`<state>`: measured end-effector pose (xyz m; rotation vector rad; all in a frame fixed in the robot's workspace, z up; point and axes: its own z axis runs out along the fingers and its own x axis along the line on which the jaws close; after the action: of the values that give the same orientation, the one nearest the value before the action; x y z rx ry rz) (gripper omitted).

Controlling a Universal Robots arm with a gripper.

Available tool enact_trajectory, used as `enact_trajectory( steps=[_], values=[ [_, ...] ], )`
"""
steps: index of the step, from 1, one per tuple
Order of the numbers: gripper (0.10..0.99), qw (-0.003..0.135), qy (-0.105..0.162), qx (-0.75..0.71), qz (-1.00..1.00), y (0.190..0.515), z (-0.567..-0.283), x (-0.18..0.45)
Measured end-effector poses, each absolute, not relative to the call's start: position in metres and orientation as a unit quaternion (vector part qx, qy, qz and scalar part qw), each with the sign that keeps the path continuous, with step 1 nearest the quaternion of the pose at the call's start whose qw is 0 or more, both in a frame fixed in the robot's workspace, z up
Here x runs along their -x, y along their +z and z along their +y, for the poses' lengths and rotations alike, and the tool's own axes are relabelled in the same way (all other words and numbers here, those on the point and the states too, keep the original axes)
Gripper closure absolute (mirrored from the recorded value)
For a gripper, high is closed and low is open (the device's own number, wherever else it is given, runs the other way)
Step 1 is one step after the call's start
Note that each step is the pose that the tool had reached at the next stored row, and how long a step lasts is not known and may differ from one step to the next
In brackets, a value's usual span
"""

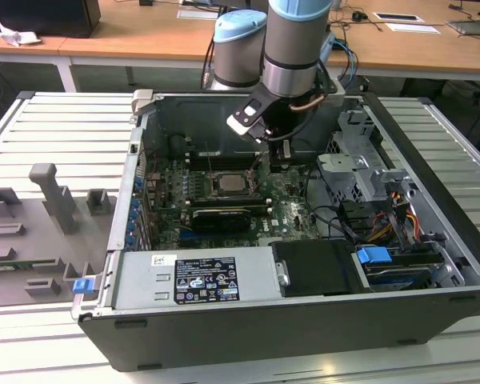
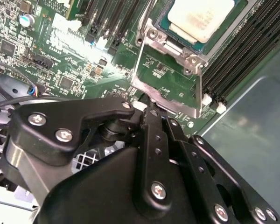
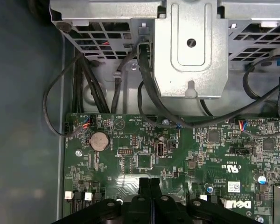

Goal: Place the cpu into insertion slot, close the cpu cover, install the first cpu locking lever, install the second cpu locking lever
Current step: 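Close the cpu cover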

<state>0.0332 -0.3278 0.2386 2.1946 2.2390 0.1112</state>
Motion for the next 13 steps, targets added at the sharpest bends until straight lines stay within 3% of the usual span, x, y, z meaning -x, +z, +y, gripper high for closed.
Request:
enact_trajectory(
  steps=[13],
  values=[
    [0.98, 0.002, 0.035, -0.7, 0.714, 0.2386, -0.3278, -0.0264]
  ],
)
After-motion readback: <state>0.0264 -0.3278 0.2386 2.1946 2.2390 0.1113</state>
